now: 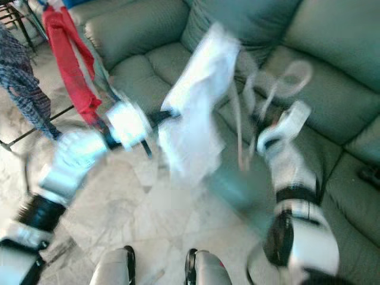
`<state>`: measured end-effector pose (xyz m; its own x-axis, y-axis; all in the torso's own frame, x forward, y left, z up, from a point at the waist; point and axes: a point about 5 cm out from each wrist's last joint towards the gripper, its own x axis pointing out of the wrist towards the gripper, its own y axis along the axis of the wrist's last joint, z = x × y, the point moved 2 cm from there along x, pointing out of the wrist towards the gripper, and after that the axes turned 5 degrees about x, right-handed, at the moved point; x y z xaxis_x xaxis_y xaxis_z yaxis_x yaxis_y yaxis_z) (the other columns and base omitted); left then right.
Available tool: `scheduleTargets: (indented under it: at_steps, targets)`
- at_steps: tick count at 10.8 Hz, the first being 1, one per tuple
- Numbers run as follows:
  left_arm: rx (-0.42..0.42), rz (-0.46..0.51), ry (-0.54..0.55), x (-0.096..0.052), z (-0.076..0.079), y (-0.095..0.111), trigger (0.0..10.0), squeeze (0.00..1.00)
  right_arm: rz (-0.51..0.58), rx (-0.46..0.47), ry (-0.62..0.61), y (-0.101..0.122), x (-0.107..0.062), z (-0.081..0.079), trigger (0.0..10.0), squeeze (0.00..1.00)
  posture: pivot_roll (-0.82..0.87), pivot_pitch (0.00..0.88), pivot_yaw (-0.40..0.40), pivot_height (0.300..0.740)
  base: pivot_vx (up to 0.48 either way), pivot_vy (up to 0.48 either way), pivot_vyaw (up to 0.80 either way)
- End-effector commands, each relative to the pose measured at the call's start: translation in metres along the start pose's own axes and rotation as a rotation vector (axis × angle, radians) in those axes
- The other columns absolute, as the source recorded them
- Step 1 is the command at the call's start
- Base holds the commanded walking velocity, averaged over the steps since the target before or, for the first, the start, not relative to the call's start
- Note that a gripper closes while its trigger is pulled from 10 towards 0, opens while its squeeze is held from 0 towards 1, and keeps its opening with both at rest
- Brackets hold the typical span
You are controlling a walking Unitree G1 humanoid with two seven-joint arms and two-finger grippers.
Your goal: Hang hanger
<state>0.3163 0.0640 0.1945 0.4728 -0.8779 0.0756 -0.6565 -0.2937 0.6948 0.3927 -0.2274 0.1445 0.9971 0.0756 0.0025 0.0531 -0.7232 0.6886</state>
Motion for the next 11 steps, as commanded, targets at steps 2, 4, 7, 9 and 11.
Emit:
scheduleTargets:
  at_steps: [2, 4, 7, 9, 11]
  targets:
    - [0.034, -0.044, 0.011, 0.004, 0.006, -0.009, 10.0, 0.0, 0.082, 0.122, 0.203, 0.02, 0.012, -0.054, 10.0, 0.0, -0.02, 0.128, -0.053, 0.74, 0.0, 0.0, 0.0]
    - [0.128, -0.103, 0.126, -0.001, -0.018, -0.014, 10.0, 0.0, -0.447, -0.189, 0.293, -0.075, -0.015, -0.048, 10.0, 0.0, -0.01, 0.128, -0.057, 0.74, 0.0, 0.0, 0.0]
    - [0.335, -0.223, 0.077, -0.03, -0.041, -0.032, 10.0, 0.0, -0.518, -0.448, 0.072, -0.076, -0.05, 0.025, 10.0, 0.0, -0.01, 0.131, -0.054, 0.74, 0.0, 0.0, 0.0]
    - [0.457, -0.281, 0.121, -0.045, -0.073, -0.033, 10.0, 0.0, -0.537, -0.444, -0.035, -0.081, -0.058, 0.043, 10.0, 0.0, 0.0, 0.123, -0.054, 0.74, 0.0, 0.0, 0.0]
    - [0.519, -0.177, 0.206, -0.04, -0.09, -0.01, 10.0, 0.0, -0.581, -0.134, -0.092, -0.112, -0.071, 0.046, 10.0, 0.0, 0.01, 0.125, -0.056, 0.74, 0.0, 0.0, 0.0]
